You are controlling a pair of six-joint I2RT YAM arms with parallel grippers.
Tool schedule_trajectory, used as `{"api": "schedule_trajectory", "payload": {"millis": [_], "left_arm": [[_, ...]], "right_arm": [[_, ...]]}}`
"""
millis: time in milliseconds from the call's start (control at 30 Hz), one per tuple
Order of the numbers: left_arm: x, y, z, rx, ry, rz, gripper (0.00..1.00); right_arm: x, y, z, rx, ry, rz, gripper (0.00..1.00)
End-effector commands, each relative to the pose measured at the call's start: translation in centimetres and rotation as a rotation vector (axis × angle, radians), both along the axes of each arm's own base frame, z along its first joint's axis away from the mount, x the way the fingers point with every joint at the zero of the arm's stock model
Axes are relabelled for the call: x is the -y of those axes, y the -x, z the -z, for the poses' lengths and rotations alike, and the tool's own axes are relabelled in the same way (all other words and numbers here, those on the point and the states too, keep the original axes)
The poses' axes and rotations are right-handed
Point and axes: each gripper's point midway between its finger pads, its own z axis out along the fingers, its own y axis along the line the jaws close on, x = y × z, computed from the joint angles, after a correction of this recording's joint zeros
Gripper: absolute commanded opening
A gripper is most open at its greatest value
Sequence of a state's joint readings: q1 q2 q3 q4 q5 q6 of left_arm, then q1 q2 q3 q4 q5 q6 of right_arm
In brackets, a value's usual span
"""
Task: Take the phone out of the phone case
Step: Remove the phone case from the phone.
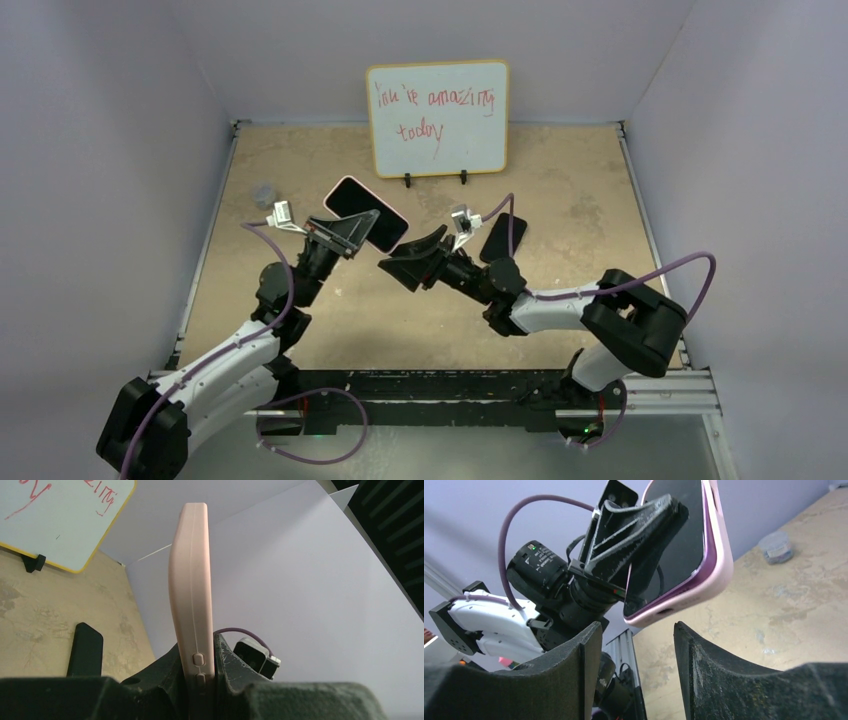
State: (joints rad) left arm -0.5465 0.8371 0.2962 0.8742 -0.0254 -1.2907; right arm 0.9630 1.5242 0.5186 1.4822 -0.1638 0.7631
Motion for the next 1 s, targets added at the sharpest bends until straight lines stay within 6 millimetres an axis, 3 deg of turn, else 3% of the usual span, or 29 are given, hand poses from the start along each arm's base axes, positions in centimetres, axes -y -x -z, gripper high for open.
{"api": "schedule_trajectory", "payload": {"millis": [0, 267, 567, 800, 967], "left_arm": [[-0.2, 1.6, -3.8, 0.098, 0.103, 0.051, 0.0], [0.7, 2.0, -3.4, 0.075, 0.103, 0.114, 0.0], [1.8, 2.5, -3.0, 0.045, 0.081, 0.186, 0.0], [2.1, 2.8, -2.8, 0.044, 0.079, 0.213, 0.0], [2.1, 3.0, -3.0, 0.059, 0.076, 0.217, 0.0]], "right_arm": [[0.1, -0.3, -3.4, 0.126, -0.073, 0.04, 0.56], [-0.3, 0.3, -2.7, 0.205, -0.043, 0.014, 0.39], [0.2, 0.0, -2.1, 0.299, 0.017, 0.062, 0.09], [1.0, -0.7, -1.6, 0.296, 0.049, 0.1, 0.09], [0.9, 0.6, -1.9, 0.314, 0.033, 0.035, 0.31]]}}
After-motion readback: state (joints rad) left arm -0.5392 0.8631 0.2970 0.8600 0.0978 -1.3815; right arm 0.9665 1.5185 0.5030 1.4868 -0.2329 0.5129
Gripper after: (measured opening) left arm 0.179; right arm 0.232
